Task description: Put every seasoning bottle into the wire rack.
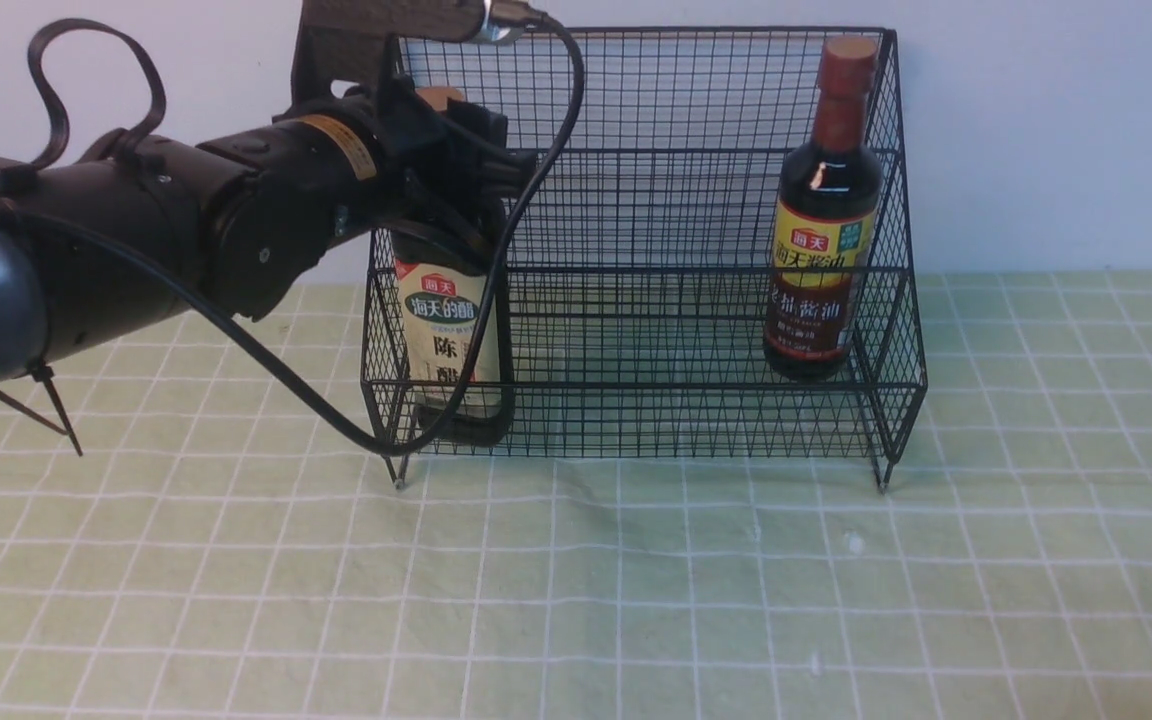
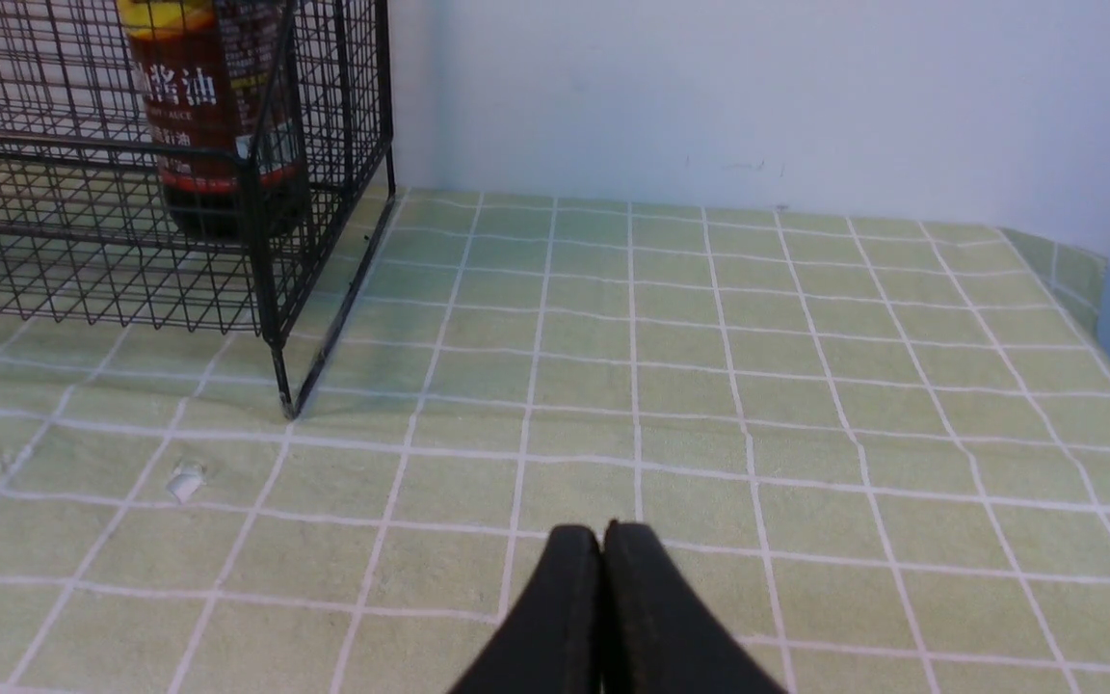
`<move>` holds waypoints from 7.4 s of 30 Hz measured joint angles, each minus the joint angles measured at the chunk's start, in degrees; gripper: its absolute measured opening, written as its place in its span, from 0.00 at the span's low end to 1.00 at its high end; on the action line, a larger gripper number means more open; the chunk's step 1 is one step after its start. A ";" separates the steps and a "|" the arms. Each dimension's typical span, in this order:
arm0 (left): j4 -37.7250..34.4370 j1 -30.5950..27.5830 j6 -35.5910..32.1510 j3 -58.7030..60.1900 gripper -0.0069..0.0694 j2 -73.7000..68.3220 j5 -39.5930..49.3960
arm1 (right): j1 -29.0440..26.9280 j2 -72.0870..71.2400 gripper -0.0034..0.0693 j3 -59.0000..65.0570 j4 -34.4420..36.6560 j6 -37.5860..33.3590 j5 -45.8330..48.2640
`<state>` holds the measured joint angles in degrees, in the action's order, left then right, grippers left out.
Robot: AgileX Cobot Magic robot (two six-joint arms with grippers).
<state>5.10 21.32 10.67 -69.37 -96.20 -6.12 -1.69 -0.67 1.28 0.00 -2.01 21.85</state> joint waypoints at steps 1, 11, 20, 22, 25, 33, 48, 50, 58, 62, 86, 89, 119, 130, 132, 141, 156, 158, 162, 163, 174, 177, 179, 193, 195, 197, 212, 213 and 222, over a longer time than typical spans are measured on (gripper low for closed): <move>0.00 0.00 0.00 0.00 0.49 0.00 0.13 | 0.00 0.00 0.03 0.00 0.00 0.00 0.00; 0.20 0.06 0.00 -0.38 0.64 0.97 3.61 | 0.00 0.00 0.03 0.00 0.00 0.00 0.00; 5.22 0.06 -1.47 -0.44 0.71 7.80 8.77 | 0.00 0.00 0.03 0.00 0.00 0.00 0.00; 5.30 0.06 -1.58 -0.44 0.71 8.92 8.84 | 0.00 0.00 0.03 0.00 0.00 0.00 0.00; 5.44 0.06 -1.64 -0.44 0.70 10.67 8.96 | 0.00 0.00 0.03 0.00 0.00 0.00 0.00; 5.51 0.06 -1.70 -0.44 0.32 16.87 25.26 | 0.00 0.00 0.03 0.00 0.00 0.00 0.00; -6.03 6.44 -9.29 10.13 0.08 16.57 33.41 | 0.00 0.00 0.03 0.00 0.00 0.00 0.00; -6.29 6.74 -9.29 10.96 0.08 13.98 30.08 | 0.00 0.00 0.03 0.00 0.00 0.00 0.00; -6.39 6.74 -8.91 11.03 0.08 7.83 20.68 | 0.00 0.00 0.03 0.00 0.00 0.00 0.00; -6.39 6.74 -8.91 11.03 0.08 4.96 17.33 | 0.00 0.00 0.03 0.00 0.00 -0.32 0.00; -6.34 4.27 -8.54 11.03 0.08 1.87 9.56 | 0.00 0.00 0.03 0.00 0.00 -0.44 0.00; -6.34 4.27 -8.54 11.03 0.08 1.86 10.21 | 0.00 0.00 0.03 0.00 0.00 -0.44 0.00; -6.18 4.27 -9.62 11.03 0.08 53.70 46.58 | 0.00 0.00 0.03 0.00 0.00 -0.44 0.00; -2.77 4.27 -9.70 11.03 0.08 67.55 49.67 | 0.00 0.00 0.03 0.00 0.00 -0.44 0.00; -0.82 4.27 -9.65 11.03 0.08 69.82 50.08 | 0.00 0.00 0.03 0.00 0.00 -0.44 0.00; 6.89 3.74 -0.73 14.55 0.08 80.42 57.79 | 0.00 0.00 0.03 0.00 0.00 -0.44 0.00; -1.78 -15.33 -11.85 60.19 0.08 96.87 33.81 | 0.00 0.00 0.03 0.00 0.00 -0.44 0.00; -2.77 -16.41 -12.33 63.26 0.08 96.87 31.61 | 0.00 0.00 0.03 0.00 0.00 -0.44 0.00; -4.25 -17.73 -12.56 69.66 0.08 96.87 26.86 | 0.00 0.00 0.03 0.00 0.00 -0.44 0.00; -4.25 -17.84 -12.56 70.14 0.08 96.87 26.80 | 0.00 0.00 0.03 0.00 0.00 -0.44 0.00; -4.32 -17.88 -12.52 70.93 0.08 96.87 27.92 | 0.00 0.00 0.03 0.00 0.00 -0.44 0.00; -4.37 -17.88 -12.52 70.93 0.08 96.87 27.92 | 0.00 0.00 0.03 0.00 0.00 -0.44 0.00; -4.37 -17.88 -12.52 70.93 0.08 96.87 27.92 | 0.00 0.00 0.03 0.00 0.00 -0.44 0.00; -4.44 -17.88 -12.52 70.93 0.08 96.87 27.92 | 0.00 0.00 0.03 0.00 0.00 -0.44 0.00; -4.44 -17.88 -12.52 70.93 0.08 96.87 27.92 | 0.00 0.00 0.03 0.00 0.00 -0.44 0.00; -4.44 -17.88 -12.52 70.93 0.08 96.87 27.92 | 0.00 0.00 0.03 0.00 0.00 -0.44 0.00; -4.44 -17.88 -12.52 70.93 0.08 96.87 27.96 | 0.00 0.00 0.03 0.00 0.00 -0.44 0.00; -4.44 -17.88 -12.52 70.93 0.08 96.87 27.96 | 0.00 0.00 0.03 0.00 0.00 -0.44 0.00; -4.44 -17.88 -12.52 70.93 0.08 96.87 27.96 | 0.00 0.00 0.03 0.00 0.00 -0.44 0.00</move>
<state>0.66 3.43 -1.85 1.56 0.67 21.85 -1.69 -0.67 1.28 0.00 -2.45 21.85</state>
